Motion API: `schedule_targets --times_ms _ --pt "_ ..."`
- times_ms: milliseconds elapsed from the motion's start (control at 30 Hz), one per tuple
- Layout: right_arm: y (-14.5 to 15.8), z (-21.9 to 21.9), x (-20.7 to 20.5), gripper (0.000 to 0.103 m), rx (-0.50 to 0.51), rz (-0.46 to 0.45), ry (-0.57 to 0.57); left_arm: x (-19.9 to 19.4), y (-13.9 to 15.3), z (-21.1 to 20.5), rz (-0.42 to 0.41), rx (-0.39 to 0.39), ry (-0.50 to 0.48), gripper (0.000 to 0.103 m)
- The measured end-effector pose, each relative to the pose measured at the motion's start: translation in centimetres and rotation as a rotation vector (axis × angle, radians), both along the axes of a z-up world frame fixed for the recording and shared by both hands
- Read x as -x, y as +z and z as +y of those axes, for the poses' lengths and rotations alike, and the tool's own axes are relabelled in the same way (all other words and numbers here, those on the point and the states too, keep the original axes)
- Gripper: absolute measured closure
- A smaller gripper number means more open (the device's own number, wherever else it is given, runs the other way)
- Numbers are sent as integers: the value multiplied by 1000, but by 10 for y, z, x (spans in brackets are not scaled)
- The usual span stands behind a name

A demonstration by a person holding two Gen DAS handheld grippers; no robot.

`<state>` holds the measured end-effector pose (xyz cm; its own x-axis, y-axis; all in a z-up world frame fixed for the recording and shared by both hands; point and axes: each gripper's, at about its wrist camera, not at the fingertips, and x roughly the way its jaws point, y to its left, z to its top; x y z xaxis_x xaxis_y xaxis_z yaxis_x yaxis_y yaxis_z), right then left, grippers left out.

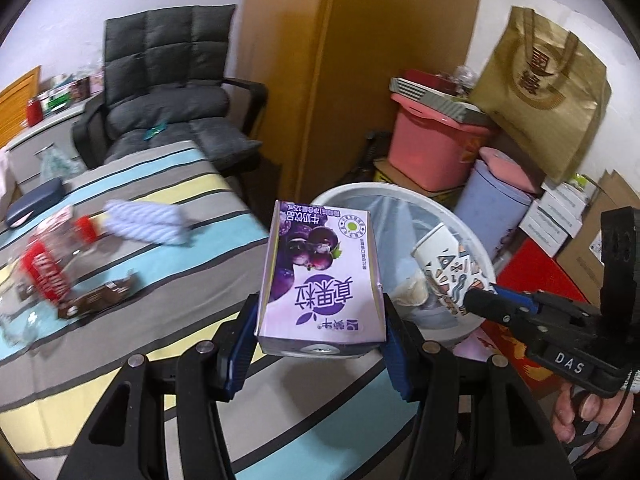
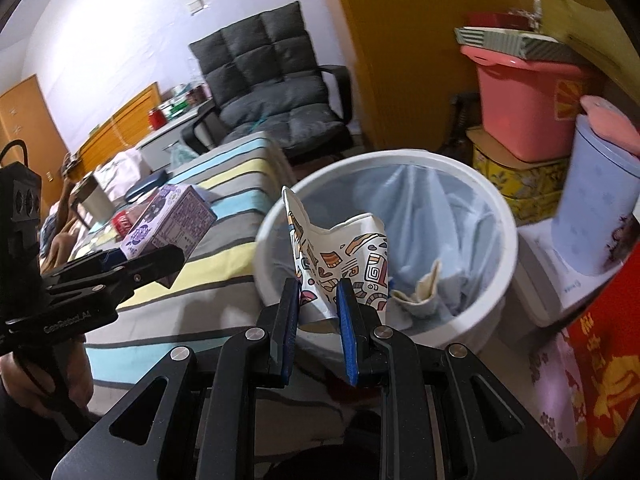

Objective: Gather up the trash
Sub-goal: 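Carry both items over the white bin and open both grippers to drop them, then move both tools back over the table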

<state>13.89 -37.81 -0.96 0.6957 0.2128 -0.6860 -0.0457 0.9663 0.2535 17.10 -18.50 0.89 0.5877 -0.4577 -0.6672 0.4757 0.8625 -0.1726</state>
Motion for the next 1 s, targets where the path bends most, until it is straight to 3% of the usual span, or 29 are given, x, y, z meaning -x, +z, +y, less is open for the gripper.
schedule_targets --times_ms 567,700,767,867,1000 --pt "-9 -13 -10 80 23 43 -39 -32 -16 -43 69 55 -105 44" --pt "-8 -12 -9 79 36 34 -55 -36 -19 -39 80 62 -75 30" --pt "-7 -12 -9 73 32 24 -56 -36 -18 -37 81 69 -70 30" --pt "-3 -12 -7 51 27 12 -59 -33 -15 -33 76 64 -66 30" --pt "1 -7 -6 49 26 10 -51 -27 -10 -21 62 55 -43 30"
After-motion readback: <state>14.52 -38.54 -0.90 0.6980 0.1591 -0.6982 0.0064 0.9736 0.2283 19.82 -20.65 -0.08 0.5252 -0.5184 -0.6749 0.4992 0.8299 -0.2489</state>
